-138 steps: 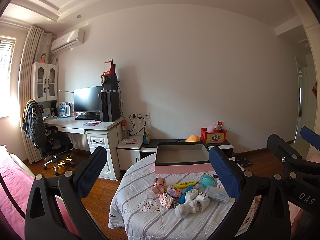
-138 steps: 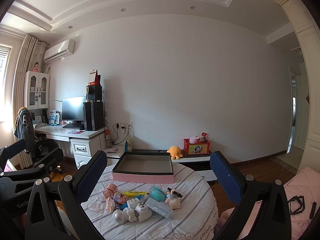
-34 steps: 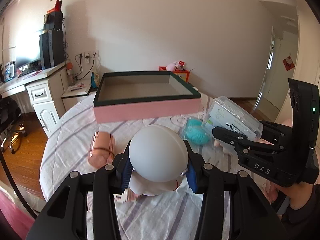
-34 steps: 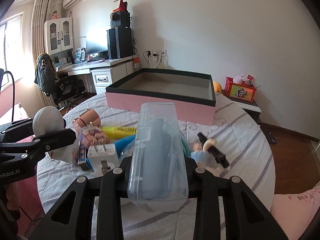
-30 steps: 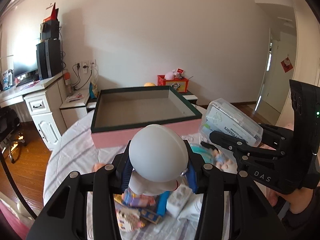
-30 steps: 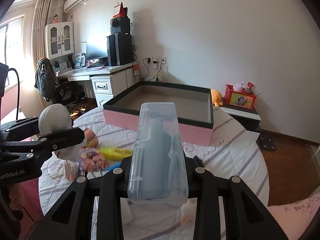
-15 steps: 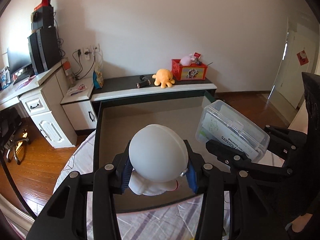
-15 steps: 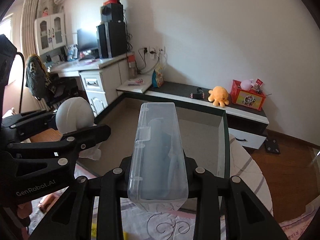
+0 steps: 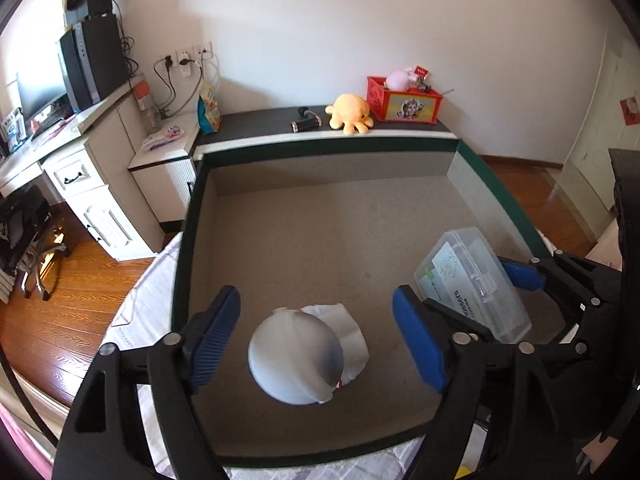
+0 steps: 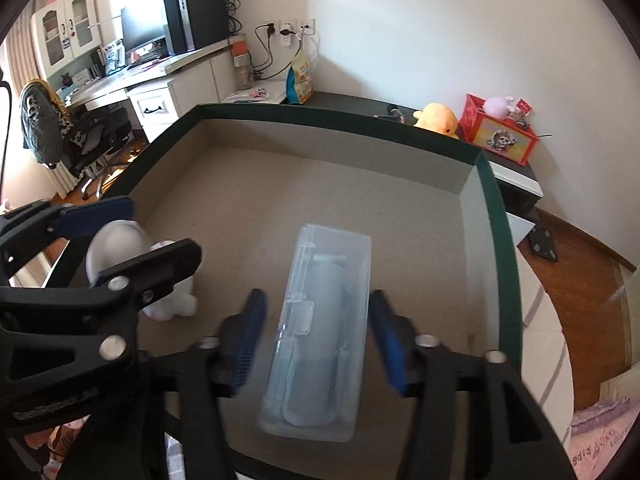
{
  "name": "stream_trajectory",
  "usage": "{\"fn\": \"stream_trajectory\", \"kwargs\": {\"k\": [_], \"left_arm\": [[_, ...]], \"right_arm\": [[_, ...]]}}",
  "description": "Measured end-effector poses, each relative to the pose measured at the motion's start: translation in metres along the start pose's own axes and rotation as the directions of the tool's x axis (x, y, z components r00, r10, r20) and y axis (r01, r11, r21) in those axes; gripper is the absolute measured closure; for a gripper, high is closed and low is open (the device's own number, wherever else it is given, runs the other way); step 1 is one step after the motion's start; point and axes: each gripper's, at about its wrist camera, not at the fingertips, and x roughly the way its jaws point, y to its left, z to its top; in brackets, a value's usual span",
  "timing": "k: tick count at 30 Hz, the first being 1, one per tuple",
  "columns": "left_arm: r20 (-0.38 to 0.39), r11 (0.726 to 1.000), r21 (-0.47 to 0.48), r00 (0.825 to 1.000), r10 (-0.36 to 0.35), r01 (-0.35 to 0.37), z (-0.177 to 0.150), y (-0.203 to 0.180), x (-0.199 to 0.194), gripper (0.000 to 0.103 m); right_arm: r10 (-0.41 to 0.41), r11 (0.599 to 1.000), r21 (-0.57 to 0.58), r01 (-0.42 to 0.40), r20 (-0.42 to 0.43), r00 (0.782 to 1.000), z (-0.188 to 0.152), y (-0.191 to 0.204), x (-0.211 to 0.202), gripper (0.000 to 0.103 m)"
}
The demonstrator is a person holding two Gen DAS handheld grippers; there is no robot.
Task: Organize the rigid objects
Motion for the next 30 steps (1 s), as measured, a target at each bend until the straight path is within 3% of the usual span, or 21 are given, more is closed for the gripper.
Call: {"fn": "stream_trajectory", "kwargs": {"k": [2, 4, 5, 7, 13, 17, 21, 24, 28, 30], "left_arm": [[0.042, 1.000, -0.013, 0.999, 0.006, -0.006, -0.004, 0.003, -0.020, 0.017], [0.106, 0.999, -0.030, 0.994, 0.016, -0.013, -0.009, 0.005, -0.050, 0.008], [0.143, 0.999, -0.042, 0.989, 0.029, -0.023, -0.012, 0.007, -0.066, 0.006], [0.228, 0.997, -0.059, 0.972, 0.056, -0.043, -0.024, 0.007, -0.102, 0.000], [0.396, 0.987, -0.069, 0.904, 0.158, -0.142, -0.081, -0.005, -0.199, 0.000], [0.459, 0.976, -0.091, 0.861, 0.218, -0.199, -0.119, -0.010, -0.249, 0.000], [0.487, 0.980, -0.125, 0.851, 0.198, -0.157, -0.154, -0.014, -0.289, 0.000], [0.504, 0.971, -0.129, 0.830, 0.239, -0.202, -0.179, -0.022, -0.312, 0.000], [0.539, 0.978, -0.109, 0.816, 0.210, -0.180, -0.206, -0.031, -0.339, 0.000], [0.552, 0.973, -0.110, 0.802, 0.230, -0.203, -0.217, -0.039, -0.349, 0.000]], "right_arm": [[-0.004, 1.000, 0.007, 0.004, 0.045, 0.999, -0.003, -0.001, -0.016, 0.036], [-0.036, 0.999, 0.008, 0.036, 0.085, 0.996, -0.005, 0.000, -0.039, 0.023], [-0.046, 0.999, 0.002, 0.047, 0.127, 0.991, -0.007, 0.002, -0.056, 0.023], [-0.070, 0.998, 0.005, 0.070, 0.201, 0.977, -0.015, 0.006, -0.091, 0.022], [-0.077, 0.997, 0.019, 0.075, 0.380, 0.922, -0.061, 0.026, -0.186, 0.017], [-0.093, 0.996, 0.055, 0.076, 0.460, 0.883, -0.098, 0.040, -0.238, 0.016], [-0.105, 0.994, 0.090, 0.068, 0.521, 0.847, -0.139, 0.060, -0.277, 0.000], [-0.113, 0.992, 0.105, 0.065, 0.557, 0.823, -0.167, 0.072, -0.301, 0.000], [-0.150, 0.988, 0.123, 0.096, 0.573, 0.806, -0.196, 0.084, -0.325, 0.000], [-0.161, 0.986, 0.131, 0.103, 0.583, 0.796, -0.206, 0.089, -0.335, 0.000]]}}
